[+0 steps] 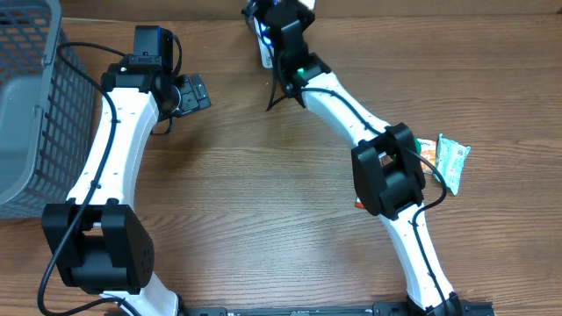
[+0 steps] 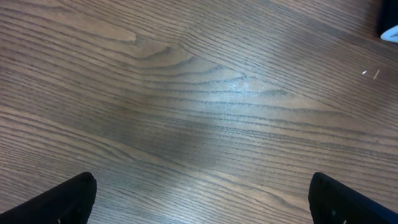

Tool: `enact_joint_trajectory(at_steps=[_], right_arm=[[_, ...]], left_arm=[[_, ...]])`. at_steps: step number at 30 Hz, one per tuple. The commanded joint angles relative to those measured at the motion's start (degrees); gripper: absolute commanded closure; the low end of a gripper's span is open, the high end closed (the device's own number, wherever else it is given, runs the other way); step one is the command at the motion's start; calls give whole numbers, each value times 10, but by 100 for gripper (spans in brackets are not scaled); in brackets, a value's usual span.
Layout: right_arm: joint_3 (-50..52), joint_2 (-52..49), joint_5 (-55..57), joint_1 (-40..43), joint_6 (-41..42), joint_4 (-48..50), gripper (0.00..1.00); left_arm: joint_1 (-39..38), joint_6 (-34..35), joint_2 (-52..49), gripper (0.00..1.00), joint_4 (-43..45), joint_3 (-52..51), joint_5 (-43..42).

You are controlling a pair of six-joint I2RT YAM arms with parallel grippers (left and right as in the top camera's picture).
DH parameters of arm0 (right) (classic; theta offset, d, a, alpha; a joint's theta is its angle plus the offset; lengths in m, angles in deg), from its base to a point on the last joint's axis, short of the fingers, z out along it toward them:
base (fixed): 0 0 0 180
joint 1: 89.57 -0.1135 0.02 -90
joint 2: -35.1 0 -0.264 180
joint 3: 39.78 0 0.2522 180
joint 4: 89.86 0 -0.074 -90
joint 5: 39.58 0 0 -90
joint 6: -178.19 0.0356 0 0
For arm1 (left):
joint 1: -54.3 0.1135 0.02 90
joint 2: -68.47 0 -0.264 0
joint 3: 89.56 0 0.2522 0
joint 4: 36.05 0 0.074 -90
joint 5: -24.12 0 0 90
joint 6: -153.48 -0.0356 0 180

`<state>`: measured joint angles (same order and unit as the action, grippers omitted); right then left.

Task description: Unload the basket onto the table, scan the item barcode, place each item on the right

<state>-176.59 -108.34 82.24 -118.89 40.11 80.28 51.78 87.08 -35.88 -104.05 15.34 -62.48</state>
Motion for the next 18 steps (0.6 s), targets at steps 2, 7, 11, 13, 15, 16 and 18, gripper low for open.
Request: enact_joint_trajectory(at_steps=[2,7,11,13,15,16,18], right_arm=[[-10,-6,16,-31,3,-14,96],[-10,-6,20,-48,3,-35,96],[-10,-6,47,-59,33,-54,96],[-10,-6,55,-60,58,-76,96],[-10,-6,56,-60,90,-103,96],[-10,-6,56,-60,109,-114,96],[-10,-6,56,-63,152,-150,96]], left_arm=[[-2,4,10,0,1,9,-3],[-2,4,10,0,1,9,-3],[-2,4,10,0,1,9,-3],[-2,4,10,0,1,9,-3],[-2,4,10,0,1,9,-3],[-2,4,10,0,1,9,-3],[-2,4,10,0,1,9,-3]])
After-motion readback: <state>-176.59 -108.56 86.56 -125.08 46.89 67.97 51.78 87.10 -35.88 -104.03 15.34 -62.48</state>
